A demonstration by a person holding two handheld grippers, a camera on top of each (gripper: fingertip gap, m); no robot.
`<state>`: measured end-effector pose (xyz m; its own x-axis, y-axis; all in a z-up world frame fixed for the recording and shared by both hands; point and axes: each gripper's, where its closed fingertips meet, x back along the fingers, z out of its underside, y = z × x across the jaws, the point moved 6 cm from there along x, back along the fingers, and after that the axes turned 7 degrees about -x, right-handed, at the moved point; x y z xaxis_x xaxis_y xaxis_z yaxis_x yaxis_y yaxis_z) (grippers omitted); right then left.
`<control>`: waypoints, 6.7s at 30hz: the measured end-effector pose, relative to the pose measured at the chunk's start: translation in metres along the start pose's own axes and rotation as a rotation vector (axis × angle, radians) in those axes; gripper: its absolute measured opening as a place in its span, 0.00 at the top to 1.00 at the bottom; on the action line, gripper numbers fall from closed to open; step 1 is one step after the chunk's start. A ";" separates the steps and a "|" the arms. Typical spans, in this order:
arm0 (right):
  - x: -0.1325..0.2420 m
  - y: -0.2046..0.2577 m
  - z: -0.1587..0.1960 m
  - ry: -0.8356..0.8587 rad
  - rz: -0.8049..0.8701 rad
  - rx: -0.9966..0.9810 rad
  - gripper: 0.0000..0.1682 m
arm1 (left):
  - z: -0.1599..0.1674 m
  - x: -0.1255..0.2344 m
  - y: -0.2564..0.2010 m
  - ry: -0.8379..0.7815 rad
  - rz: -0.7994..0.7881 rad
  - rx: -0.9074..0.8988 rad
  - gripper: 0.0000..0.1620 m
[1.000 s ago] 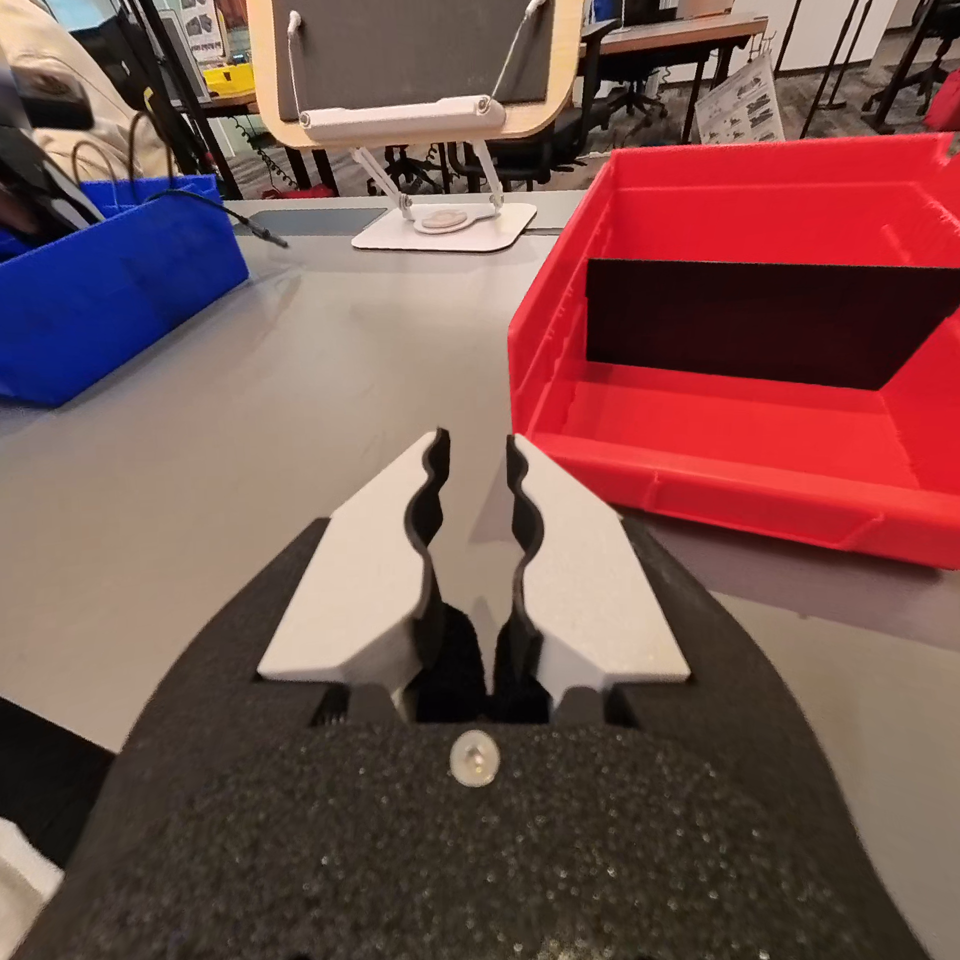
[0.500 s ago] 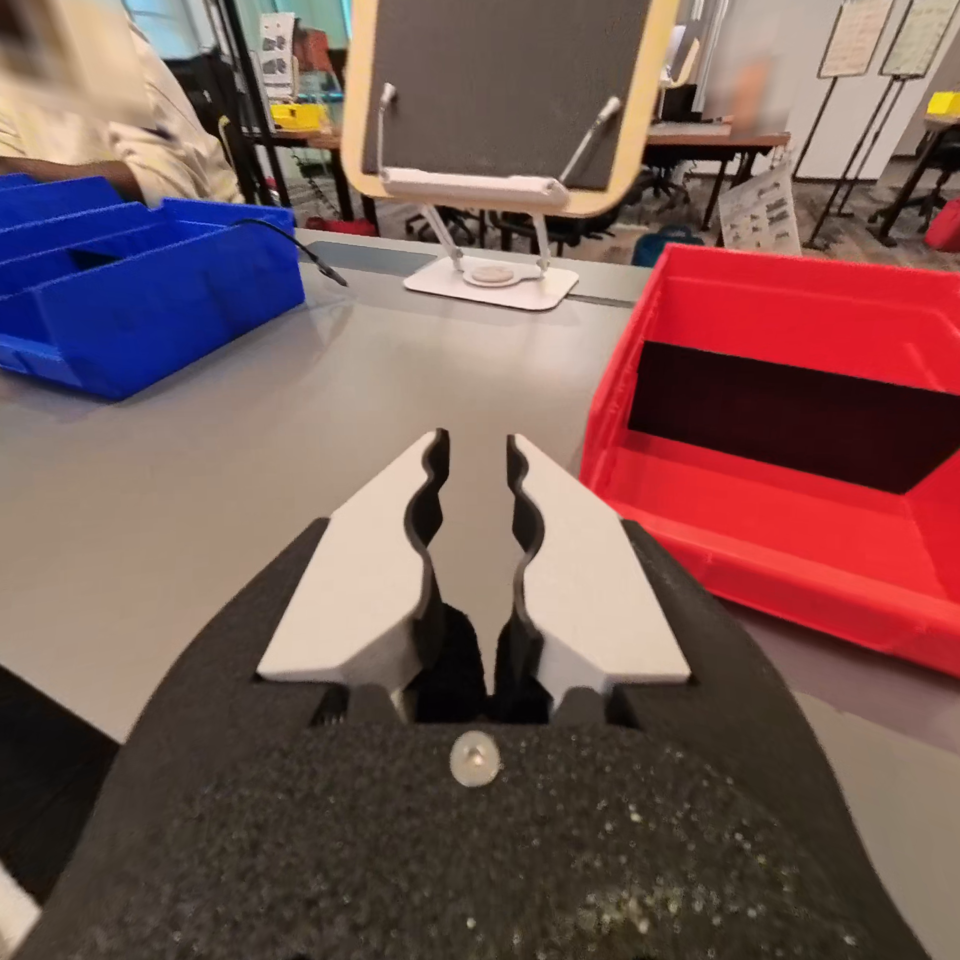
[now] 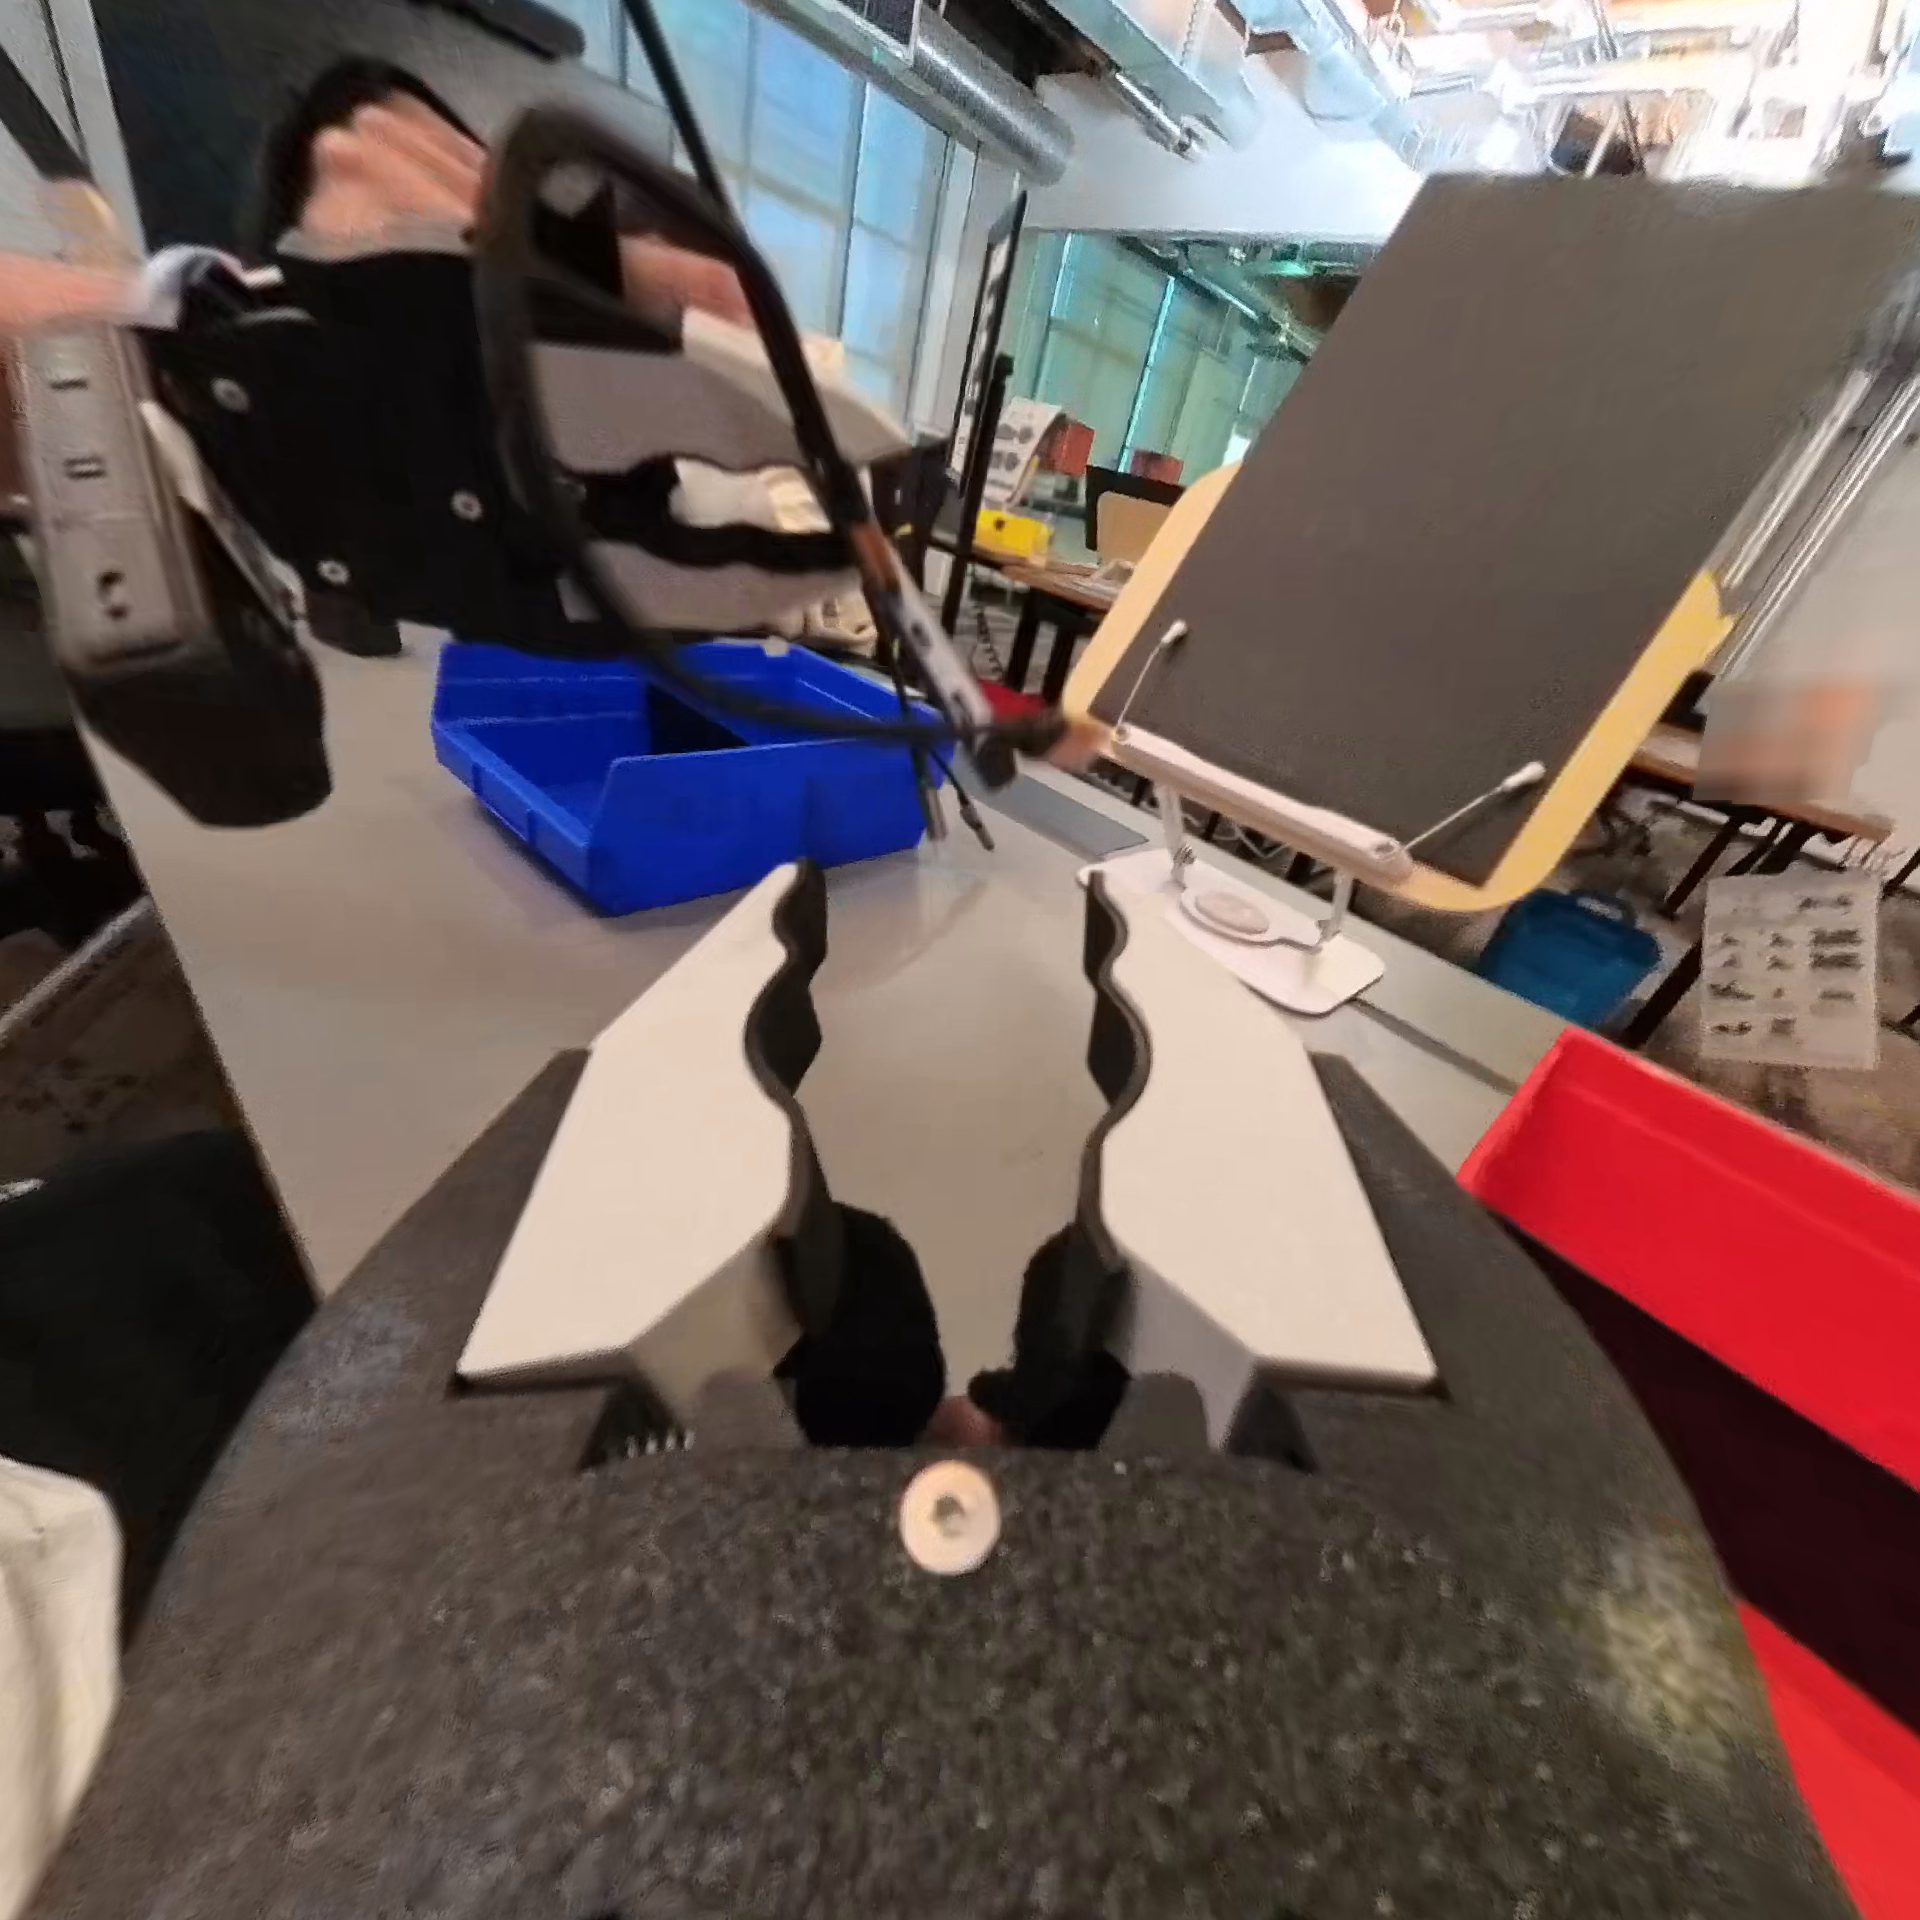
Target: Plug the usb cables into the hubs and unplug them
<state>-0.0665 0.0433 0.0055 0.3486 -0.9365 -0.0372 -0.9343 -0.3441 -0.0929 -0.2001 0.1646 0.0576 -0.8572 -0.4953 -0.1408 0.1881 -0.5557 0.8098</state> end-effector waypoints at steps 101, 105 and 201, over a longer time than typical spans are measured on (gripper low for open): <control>-0.098 0.020 0.031 0.386 -0.458 0.779 0.95 | -0.053 -0.013 -0.127 -1.602 1.149 2.348 0.94; -0.092 0.021 0.033 0.375 -0.456 0.823 0.95 | -0.056 -0.011 -0.125 -1.573 1.123 2.311 0.94; -0.034 -0.028 0.062 0.202 -0.365 -0.368 0.98 | -0.027 -0.010 -0.121 -1.268 0.739 2.096 0.94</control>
<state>-0.0477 0.0886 -0.0527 0.6675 -0.7337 0.1271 -0.7323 -0.6158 0.2908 -0.2012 0.2192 -0.0541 -0.7886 0.6014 -0.1281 0.6125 0.7868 -0.0768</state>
